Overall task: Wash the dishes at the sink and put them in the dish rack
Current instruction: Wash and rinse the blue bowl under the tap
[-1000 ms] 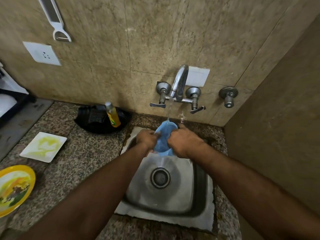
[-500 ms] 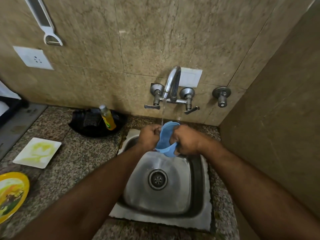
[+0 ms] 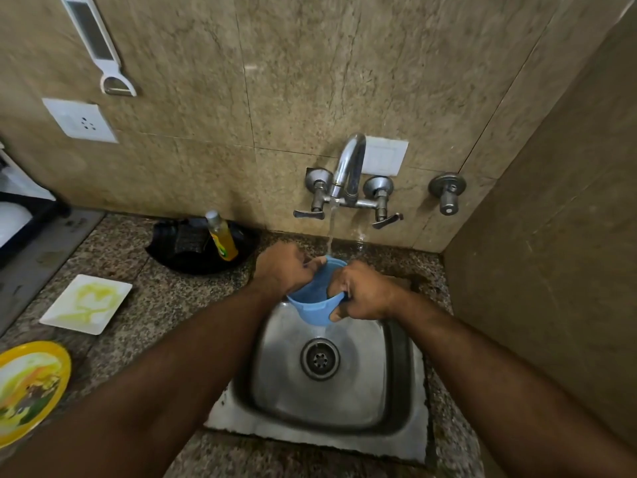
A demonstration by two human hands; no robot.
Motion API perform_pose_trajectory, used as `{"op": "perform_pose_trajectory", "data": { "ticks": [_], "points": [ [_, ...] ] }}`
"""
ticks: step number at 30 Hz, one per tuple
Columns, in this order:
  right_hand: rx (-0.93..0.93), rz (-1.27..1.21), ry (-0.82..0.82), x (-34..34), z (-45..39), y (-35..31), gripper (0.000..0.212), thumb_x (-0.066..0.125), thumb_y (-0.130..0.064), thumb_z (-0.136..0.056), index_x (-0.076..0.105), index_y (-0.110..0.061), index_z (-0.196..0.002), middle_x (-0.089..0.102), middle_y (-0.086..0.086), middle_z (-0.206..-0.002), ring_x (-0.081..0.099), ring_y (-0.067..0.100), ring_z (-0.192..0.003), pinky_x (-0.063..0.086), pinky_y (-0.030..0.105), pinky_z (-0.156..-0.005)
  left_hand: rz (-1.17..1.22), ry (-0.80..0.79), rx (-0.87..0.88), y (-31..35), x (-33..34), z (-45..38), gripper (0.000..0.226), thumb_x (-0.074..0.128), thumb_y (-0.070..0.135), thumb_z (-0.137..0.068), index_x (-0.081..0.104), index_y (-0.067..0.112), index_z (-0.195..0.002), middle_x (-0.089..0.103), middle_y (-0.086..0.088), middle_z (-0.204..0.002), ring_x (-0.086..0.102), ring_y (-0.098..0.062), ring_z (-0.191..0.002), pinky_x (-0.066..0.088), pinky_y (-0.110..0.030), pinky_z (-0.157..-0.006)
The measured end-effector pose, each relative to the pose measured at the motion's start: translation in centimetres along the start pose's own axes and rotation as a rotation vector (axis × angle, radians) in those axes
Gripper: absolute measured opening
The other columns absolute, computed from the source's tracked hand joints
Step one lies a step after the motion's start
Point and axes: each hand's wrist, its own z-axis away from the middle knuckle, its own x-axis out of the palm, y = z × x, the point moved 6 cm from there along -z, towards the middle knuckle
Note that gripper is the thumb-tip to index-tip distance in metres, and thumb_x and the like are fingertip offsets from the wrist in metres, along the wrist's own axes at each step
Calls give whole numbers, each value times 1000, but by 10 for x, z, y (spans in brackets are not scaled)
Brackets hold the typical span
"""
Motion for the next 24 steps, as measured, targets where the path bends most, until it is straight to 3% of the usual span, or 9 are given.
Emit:
{"op": "perform_pose_trajectory", "data": {
  "ticks": [3,8,10,13,17,19,21,24],
  "points": [
    [-22,13,13,3,-4,-4,19,88,-24,-70,71,-16,-67,69,-6,-68,62,9,-64,45,20,-64,-47,10,-39,-4,-1,-1,88,39,94,-79,61,13,-55,58,2,-56,59,-21,-59,47,-28,-59],
    [-26,16,61,4,-6,-1,20,87,-22,-70,70,-13,-65,70,-3,-68,63,11,-64,50,29,-65,44,58,-144,-6,1,-2,97,33,107,-62,54,13,-55,63,-3,-59,61,-23,-57,43,-29,-53],
    [-23,36,84,4,-7,4,20,87,-21,-71,69,-14,-63,70,-4,-67,63,11,-64,52,32,-66,128,47,-151,-4,1,-5,86,49,96,-72,53,13,-54,59,-1,-55,59,-22,-56,42,-30,-54],
    [-4,80,144,-1,-4,15,20,85,-18,-69,67,-16,-61,67,-5,-66,61,12,-64,52,34,-66,297,20,-69,-2,9,-16,58,69,55,-92,58,11,-57,52,2,-51,53,-21,-55,39,-30,-57],
    [-19,152,217,-8,7,15,25,83,-16,-68,60,-17,-57,58,-10,-64,53,10,-63,46,22,-62,577,-102,-24,-4,31,-11,21,63,13,-98,75,6,-83,71,-10,-75,62,-18,-71,59,-41,-74],
    [-1,210,247,-6,12,20,25,84,-22,-70,62,-21,-59,51,-13,-69,53,11,-70,46,19,-71,869,-199,-68,1,39,7,23,55,-1,-99,76,8,-103,76,-11,-91,69,-15,-76,63,-35,-69],
    [35,345,222,2,14,29,16,81,-31,-73,69,-22,-66,61,-8,-74,63,23,-87,50,32,-94,1109,-318,-215,3,48,26,35,52,-11,-97,72,12,-114,76,-13,-99,73,-17,-74,60,-30,-56],
    [20,458,268,10,17,30,12,79,-35,-75,75,-23,-73,71,-5,-77,66,23,-94,43,43,-110,1281,-421,-348,5,64,41,38,56,-9,-90,69,11,-120,75,-17,-103,72,-26,-77,59,-36,-61]
  ]
}}
